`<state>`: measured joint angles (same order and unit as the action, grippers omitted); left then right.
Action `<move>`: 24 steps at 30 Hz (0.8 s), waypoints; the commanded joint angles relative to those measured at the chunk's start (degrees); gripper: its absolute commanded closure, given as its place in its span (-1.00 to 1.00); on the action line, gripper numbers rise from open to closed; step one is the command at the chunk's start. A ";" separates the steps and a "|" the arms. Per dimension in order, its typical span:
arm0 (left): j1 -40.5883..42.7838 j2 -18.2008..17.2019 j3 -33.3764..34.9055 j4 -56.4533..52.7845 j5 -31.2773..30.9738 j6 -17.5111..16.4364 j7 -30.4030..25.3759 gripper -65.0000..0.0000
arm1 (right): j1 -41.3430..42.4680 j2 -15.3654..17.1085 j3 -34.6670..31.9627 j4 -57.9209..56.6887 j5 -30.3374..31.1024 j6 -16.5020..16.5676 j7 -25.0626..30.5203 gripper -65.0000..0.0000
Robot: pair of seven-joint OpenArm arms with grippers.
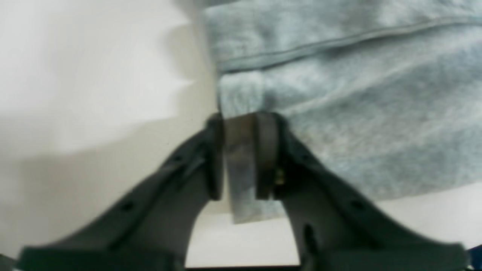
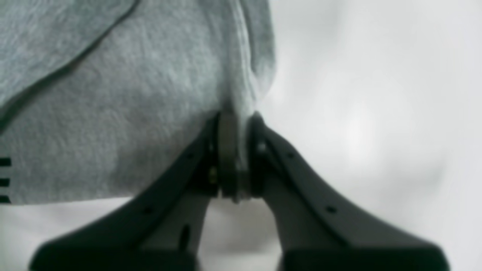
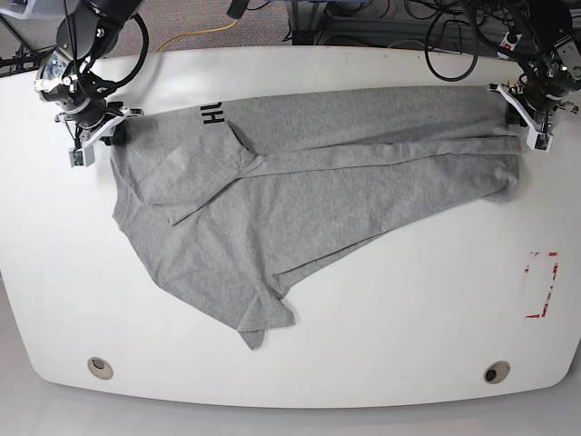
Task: Fold the T-shirt properly
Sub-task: 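Return the right gripper to the shirt corner and regrasp it, then move the right gripper to the shirt hem and pinch it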
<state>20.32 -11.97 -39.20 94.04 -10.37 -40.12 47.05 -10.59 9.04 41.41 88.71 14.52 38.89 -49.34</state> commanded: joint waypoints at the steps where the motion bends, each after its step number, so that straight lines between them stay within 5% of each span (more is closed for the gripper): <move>1: 0.30 -1.18 -0.49 0.77 -0.31 0.12 -0.85 0.75 | -1.15 0.41 0.22 2.68 -0.68 -0.08 -0.99 1.00; 21: 4.69 -6.10 -0.93 -2.65 -0.49 0.12 -2.70 0.74 | -13.19 -4.69 0.22 15.25 -0.59 -0.08 -1.08 1.00; 24: 4.43 -6.01 -1.11 -1.25 -0.57 0.12 -2.70 0.48 | -13.37 -4.95 0.22 15.78 -0.59 -0.08 -1.08 0.71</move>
<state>24.75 -17.12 -39.77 91.05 -10.85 -40.10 44.10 -23.90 3.38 41.28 103.13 13.56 38.81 -51.24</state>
